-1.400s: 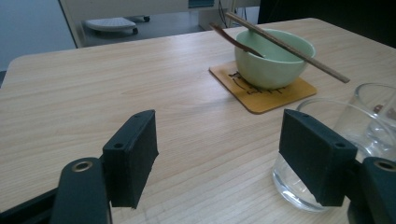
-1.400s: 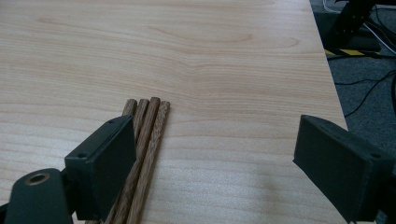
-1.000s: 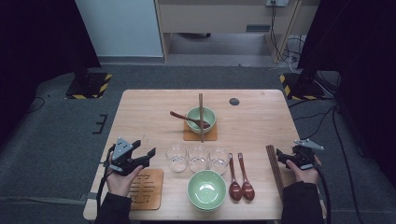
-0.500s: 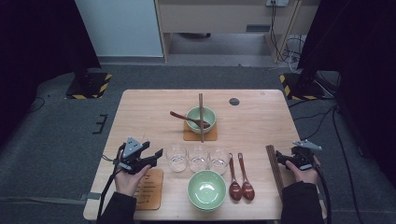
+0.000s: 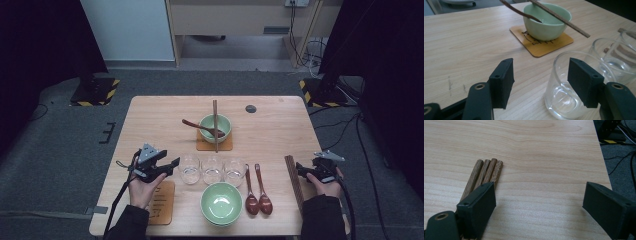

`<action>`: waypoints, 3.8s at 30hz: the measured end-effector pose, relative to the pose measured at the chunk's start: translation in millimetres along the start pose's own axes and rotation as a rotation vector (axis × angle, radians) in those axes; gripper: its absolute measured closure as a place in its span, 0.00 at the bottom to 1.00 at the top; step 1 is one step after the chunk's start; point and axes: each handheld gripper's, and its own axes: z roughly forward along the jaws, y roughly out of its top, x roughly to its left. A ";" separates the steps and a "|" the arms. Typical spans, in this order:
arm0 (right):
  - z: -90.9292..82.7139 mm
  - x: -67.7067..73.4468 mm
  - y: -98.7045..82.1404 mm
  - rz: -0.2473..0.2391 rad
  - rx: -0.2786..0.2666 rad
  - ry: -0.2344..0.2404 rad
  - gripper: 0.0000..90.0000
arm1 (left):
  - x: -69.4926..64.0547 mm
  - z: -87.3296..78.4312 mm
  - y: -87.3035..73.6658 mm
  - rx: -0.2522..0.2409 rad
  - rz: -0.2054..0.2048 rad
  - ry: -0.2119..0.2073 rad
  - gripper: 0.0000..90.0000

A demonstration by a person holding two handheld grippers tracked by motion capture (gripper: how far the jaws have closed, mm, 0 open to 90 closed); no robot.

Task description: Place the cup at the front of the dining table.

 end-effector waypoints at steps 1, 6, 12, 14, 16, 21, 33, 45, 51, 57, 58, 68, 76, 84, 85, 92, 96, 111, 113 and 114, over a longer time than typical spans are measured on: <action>0.0 -0.9 -0.5 0.001 0.000 -0.003 0.12 | -0.8 1.1 1.4 0.002 0.001 -0.004 0.42; 1.9 -3.0 -3.0 0.001 0.017 -0.007 0.11 | -2.9 4.2 4.2 0.011 0.006 -0.015 0.41; 1.6 -6.4 -4.1 0.019 0.029 0.005 0.09 | -7.2 14.0 8.7 0.046 0.017 -0.024 0.41; 1.7 -6.5 -4.0 0.018 0.030 0.006 0.09 | -7.6 16.3 8.1 0.052 0.010 -0.038 0.42; 1.7 -6.5 -4.0 0.018 0.031 0.006 0.08 | -7.4 18.7 6.9 0.076 0.018 -0.035 0.44; 2.1 -6.5 -3.8 0.017 0.032 0.007 0.08 | -7.0 22.9 6.2 0.128 0.034 -0.028 0.46; 2.6 -6.5 -3.4 0.016 0.035 0.010 0.07 | -12.8 39.6 8.2 0.220 0.054 -0.028 0.58; 2.7 -6.4 -3.5 0.016 0.036 0.010 0.07 | -11.4 47.7 6.5 0.286 -0.020 -0.070 0.74; 2.7 -6.4 -3.4 0.016 0.036 0.010 0.07 | -12.2 49.0 7.8 0.300 -0.016 -0.062 0.80; 2.7 -6.4 -3.4 0.016 0.036 0.011 0.06 | -16.1 51.0 10.3 0.328 0.024 -0.037 0.84; 2.7 -6.4 -3.4 0.015 0.036 0.011 0.06 | -17.1 50.6 10.6 0.333 0.035 -0.028 0.84; 2.7 -6.4 -3.4 0.015 0.036 0.011 0.06 | -15.7 44.7 12.4 0.353 0.034 -0.003 0.88; 2.7 -6.5 -3.4 0.015 0.036 0.011 0.06 | -15.7 38.0 10.8 0.358 0.023 0.010 0.89; 2.7 -6.4 -3.4 0.015 0.036 0.011 0.06 | -14.4 34.4 6.9 0.333 -0.020 0.022 0.90; 2.7 -6.5 -3.4 0.015 0.036 0.011 0.06 | -15.2 33.7 7.0 0.334 -0.019 0.029 0.90; 2.7 -6.5 -3.4 0.015 0.036 0.011 0.06 | -14.6 30.3 7.7 0.342 -0.037 0.036 0.90; 2.7 -6.5 -3.4 0.015 0.036 0.011 0.06 | -14.0 28.7 7.6 0.344 -0.038 0.035 0.91; 3.0 -6.6 -3.4 0.019 0.039 0.006 0.05 | -11.6 14.9 4.2 0.324 -0.045 0.050 0.94; 3.0 -6.7 -3.3 0.019 0.040 0.006 0.05 | -11.8 14.0 3.5 0.320 -0.045 0.054 0.95; 3.0 -6.6 -3.3 0.019 0.040 0.007 0.05 | -11.5 13.8 2.6 0.317 -0.047 0.052 0.95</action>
